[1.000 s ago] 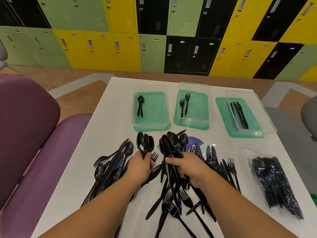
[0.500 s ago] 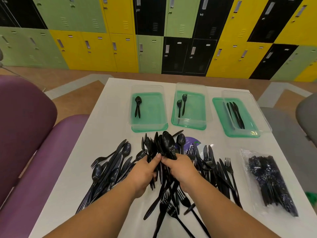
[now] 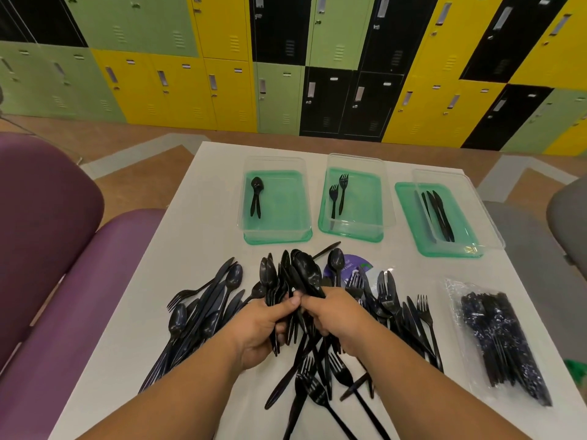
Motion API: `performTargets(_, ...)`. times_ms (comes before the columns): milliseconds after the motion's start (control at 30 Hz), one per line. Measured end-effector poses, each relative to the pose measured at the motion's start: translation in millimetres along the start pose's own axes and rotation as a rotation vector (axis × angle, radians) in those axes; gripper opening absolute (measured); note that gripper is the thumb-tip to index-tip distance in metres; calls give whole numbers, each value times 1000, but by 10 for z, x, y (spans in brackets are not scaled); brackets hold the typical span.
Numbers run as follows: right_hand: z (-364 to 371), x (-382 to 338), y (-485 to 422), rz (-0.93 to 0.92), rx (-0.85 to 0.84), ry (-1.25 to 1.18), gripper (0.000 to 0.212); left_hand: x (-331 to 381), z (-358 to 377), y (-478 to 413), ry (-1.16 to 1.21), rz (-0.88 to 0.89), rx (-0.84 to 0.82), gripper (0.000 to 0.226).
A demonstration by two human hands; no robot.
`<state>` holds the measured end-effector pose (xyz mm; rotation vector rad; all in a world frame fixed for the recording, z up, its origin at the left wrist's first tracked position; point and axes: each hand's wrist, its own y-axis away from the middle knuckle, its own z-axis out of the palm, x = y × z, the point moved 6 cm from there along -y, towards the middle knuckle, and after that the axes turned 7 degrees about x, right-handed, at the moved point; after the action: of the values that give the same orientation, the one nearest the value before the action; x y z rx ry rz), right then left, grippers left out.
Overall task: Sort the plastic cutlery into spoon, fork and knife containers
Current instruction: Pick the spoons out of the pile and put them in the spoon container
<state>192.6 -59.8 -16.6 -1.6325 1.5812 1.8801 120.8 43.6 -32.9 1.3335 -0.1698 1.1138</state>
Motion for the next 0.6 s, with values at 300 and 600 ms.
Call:
performTargets(300,-569,-129,-271,-81,504,192,17,146,-225,-61,-46,43,146,16)
performTargets(600,-612,-109,-533,-23,488,760,26,282,-310,-9,-336,168,257,26)
